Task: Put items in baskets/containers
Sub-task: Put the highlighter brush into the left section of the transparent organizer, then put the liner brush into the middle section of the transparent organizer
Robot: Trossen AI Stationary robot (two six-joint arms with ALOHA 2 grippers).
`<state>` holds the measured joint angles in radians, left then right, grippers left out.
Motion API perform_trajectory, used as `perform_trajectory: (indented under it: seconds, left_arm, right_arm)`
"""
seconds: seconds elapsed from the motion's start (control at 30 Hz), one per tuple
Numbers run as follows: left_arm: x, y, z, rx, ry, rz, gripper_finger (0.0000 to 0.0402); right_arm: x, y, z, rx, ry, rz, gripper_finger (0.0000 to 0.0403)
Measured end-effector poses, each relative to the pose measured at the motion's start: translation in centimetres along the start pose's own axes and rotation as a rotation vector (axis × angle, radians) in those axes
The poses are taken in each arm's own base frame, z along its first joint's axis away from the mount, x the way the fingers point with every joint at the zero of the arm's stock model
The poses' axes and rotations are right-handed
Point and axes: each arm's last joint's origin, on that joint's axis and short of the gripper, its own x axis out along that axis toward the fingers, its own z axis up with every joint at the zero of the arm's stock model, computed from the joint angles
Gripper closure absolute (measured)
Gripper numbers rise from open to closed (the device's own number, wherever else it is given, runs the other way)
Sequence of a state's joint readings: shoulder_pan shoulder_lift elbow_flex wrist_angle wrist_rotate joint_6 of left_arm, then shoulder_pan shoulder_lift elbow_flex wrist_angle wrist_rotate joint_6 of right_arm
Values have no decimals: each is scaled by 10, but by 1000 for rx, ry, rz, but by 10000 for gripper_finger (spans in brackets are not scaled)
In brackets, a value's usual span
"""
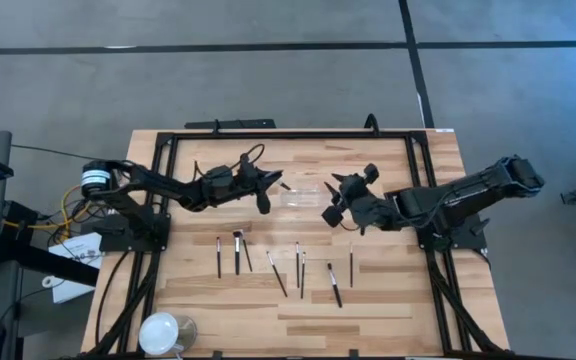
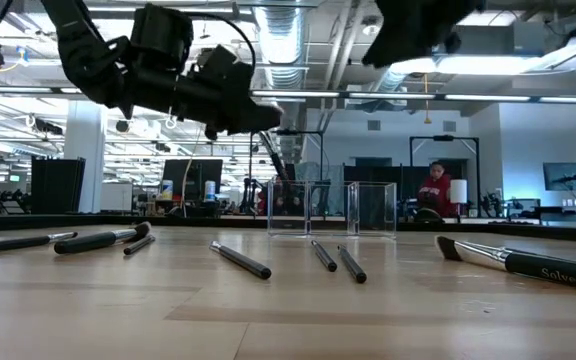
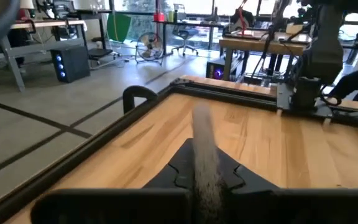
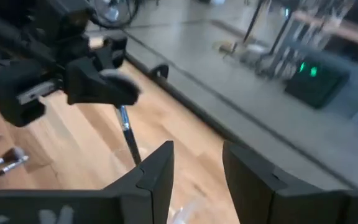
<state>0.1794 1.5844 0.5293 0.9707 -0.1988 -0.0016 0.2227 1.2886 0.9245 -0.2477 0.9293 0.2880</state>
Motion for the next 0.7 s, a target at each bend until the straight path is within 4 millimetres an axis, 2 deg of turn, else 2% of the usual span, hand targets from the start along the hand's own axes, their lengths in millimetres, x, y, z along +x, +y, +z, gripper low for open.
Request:
perform_trajectory:
  seconds: [0.2, 0.43, 0.7]
  left_arm:
    - [2, 0, -7, 11, 26, -9, 361]
    - [2, 0, -7, 30, 28, -9, 326]
    - [2, 1, -4, 31, 1, 5, 310]
  right_arm:
    - [16, 8, -21, 68, 188, 106, 279]
    - [26, 34, -53, 205, 440, 214, 269]
    - [11, 55, -87, 348, 721, 188, 264]
